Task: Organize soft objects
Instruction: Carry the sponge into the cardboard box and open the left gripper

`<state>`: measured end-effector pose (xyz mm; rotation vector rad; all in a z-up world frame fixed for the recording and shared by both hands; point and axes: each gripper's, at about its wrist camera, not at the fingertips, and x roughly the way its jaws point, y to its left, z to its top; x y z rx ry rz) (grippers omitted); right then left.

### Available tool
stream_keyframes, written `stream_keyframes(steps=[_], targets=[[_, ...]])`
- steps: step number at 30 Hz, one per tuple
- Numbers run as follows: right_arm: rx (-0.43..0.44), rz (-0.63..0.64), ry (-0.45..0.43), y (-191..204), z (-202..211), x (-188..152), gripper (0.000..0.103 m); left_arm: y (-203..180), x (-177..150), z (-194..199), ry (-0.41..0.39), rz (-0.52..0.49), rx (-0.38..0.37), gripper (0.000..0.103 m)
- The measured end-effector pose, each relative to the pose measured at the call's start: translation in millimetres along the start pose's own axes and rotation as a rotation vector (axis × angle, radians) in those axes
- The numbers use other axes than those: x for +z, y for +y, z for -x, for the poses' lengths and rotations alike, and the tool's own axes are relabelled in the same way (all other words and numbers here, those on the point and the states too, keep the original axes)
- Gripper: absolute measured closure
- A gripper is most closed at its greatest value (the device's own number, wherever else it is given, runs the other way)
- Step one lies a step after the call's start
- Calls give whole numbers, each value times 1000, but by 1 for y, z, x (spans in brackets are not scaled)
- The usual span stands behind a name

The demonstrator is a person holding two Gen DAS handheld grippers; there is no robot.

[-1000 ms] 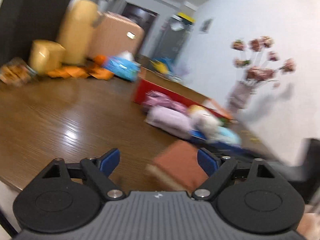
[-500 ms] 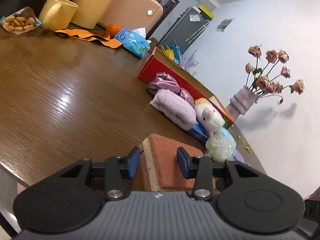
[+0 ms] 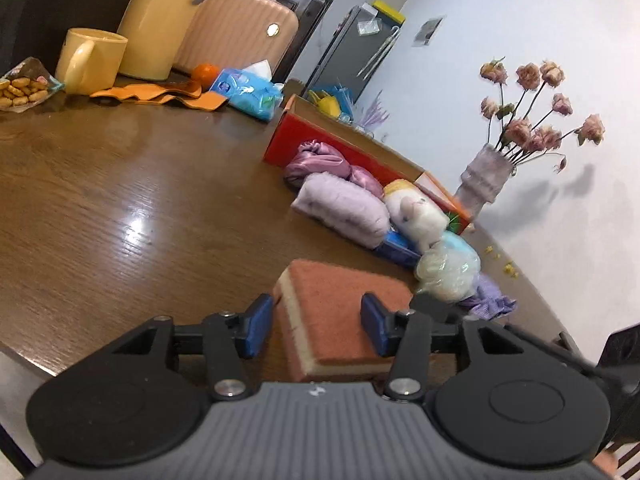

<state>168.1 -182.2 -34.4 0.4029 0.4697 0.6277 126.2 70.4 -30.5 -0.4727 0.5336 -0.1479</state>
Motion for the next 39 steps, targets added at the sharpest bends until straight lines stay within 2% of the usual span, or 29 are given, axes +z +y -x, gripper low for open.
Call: stream_keyframes(steps=[2,4,5,9,14,19,23,25,28,34,39], targets=[[-10,-17,15,0,-5,-1,74,3,2,-1,8,4,-9,54],[-10,-22,21,0,-7,-2,74,2,3,0,5,-25,-39,63],[-11,-17,24,0,-7,-2,74,2,3,0,7,-28,-37,64],[2,-71,38,-5,-4,0,78,6,9,0,46,53,-42,68],[-18,-38,-32,11,29,9,81,-16,21,20,7,30,-89,71],[-32,36,-145,33,62,51,81,-52,59,36,-59,-29,-168,71],[-37,60,-176,36,60,98,81,-73,103,22,-76,-74,-203,72],[-60,79,-182,36,50,122,81,-80,125,6,-47,-90,-201,72],[-87,93,-188,33,24,158,81,-87,155,-17,-44,-97,-194,72],[-134,104,-160,16,-54,231,81,-85,233,-92,-5,-71,-174,72],[-160,39,-45,-27,-142,286,81,-66,285,-186,54,-59,-124,72]])
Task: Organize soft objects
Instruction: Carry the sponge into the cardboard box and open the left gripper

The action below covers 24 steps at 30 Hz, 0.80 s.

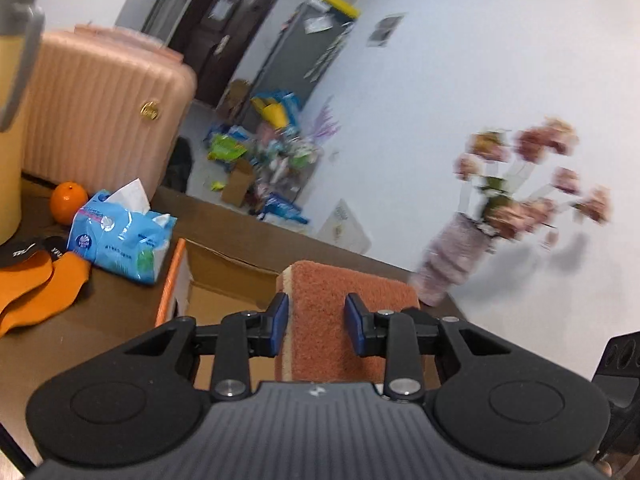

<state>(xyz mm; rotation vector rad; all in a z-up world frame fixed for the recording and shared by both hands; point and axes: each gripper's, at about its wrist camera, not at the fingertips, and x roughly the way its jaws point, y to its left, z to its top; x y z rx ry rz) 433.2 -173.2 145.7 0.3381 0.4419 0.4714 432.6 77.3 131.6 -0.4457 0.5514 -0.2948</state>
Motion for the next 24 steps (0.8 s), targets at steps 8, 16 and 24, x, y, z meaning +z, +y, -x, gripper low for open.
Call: stream_keyframes(steps=[8,16,24], targets=[[-83,-76,193,-48,-151,11,81,56,26,-131,129,-1,154,72],[-118,-137,338,-75,-219,-12,80,59,8,-164,109,-189,210,38],[-115,-141,272,-84,-174,2,79,35,8,-125,26,-344,297,23]])
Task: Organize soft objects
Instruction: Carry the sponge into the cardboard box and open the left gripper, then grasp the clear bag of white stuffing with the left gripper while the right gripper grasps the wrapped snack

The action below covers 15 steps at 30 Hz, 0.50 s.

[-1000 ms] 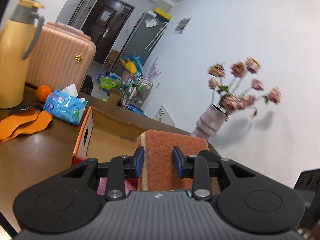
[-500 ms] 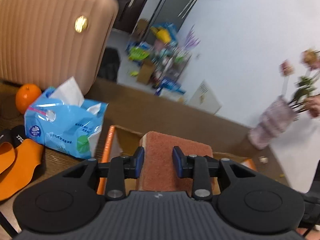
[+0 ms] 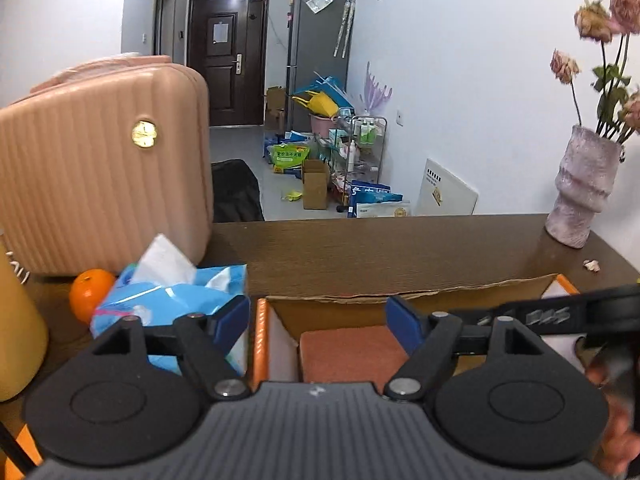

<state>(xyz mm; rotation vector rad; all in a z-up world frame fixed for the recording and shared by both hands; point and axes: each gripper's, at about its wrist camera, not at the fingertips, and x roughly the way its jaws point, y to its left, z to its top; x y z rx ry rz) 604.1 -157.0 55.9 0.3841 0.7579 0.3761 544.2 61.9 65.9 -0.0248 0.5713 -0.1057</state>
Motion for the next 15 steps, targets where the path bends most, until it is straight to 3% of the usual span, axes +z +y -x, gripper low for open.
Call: stream_keyframes(steps=[6,8,13,15], targets=[[-85,153,-138,-1,105,-8,57,6,-3,81,-54,-36,41,17],[-110,205,-190,-1,145,-22,50,8,-12,113,-75,-28,45,10],[-158,373,-304,1,235,-84,36,-1,-54,197,-178,-13,57,4],[-161,402,-336,1,261,-114,35,-9,-77,226,-217,-8,75,4]])
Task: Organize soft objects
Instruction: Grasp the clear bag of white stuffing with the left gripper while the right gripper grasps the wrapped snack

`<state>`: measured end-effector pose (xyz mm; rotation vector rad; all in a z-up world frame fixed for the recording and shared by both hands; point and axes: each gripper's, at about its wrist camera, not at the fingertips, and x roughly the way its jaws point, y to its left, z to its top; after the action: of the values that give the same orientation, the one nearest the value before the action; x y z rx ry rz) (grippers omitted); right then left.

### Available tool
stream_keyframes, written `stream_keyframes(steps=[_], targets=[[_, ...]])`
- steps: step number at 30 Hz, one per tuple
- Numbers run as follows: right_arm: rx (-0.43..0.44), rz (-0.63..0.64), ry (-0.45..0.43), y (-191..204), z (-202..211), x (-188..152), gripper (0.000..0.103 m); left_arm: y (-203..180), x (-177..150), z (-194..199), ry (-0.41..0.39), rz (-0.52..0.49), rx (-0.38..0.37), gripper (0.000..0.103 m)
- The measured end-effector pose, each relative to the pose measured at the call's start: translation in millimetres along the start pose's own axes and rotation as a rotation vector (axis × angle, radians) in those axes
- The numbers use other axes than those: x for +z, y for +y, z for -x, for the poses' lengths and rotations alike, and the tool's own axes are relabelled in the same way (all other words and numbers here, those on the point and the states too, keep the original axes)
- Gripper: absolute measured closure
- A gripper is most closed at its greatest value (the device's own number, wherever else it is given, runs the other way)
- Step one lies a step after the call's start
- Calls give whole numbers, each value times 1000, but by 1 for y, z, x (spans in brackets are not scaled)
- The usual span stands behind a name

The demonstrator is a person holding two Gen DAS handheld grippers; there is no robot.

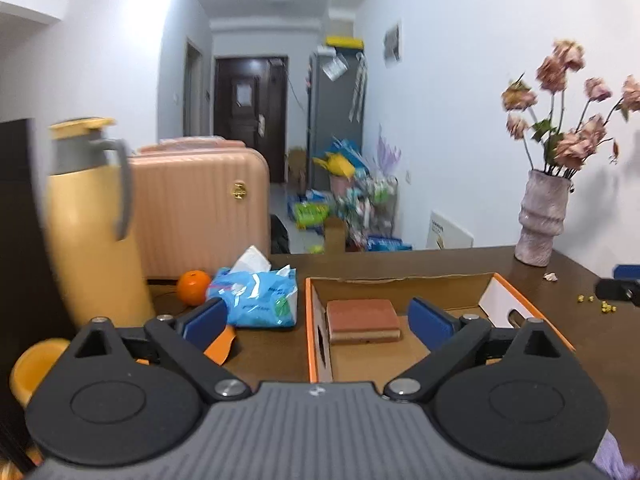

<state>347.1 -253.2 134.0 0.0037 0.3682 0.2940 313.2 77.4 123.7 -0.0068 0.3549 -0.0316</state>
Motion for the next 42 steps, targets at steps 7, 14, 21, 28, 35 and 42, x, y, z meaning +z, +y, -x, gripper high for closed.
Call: stream_keyframes(steps=[7,14,21,28,35,42], targets=[[-23,32,-127,31,98,-70,31,-23,-61,93,-73,30,-20,0],[16,27,-180,63,144,-119,26,-34,-107,148,-47,50,-23,0],[22,6,-165,78,167,-156,26,-43,-151,164,0,70,-63,0],[0,12,-125,78,171,-180,26,-53,-159,161,22,64,-98,0],[-1,-20,-107,70,155,-174,26,-61,-156,143,44,50,-141,0],[1,-27,-28,64,120,-170,49,-73,-152,109,87,54,-221,0]])
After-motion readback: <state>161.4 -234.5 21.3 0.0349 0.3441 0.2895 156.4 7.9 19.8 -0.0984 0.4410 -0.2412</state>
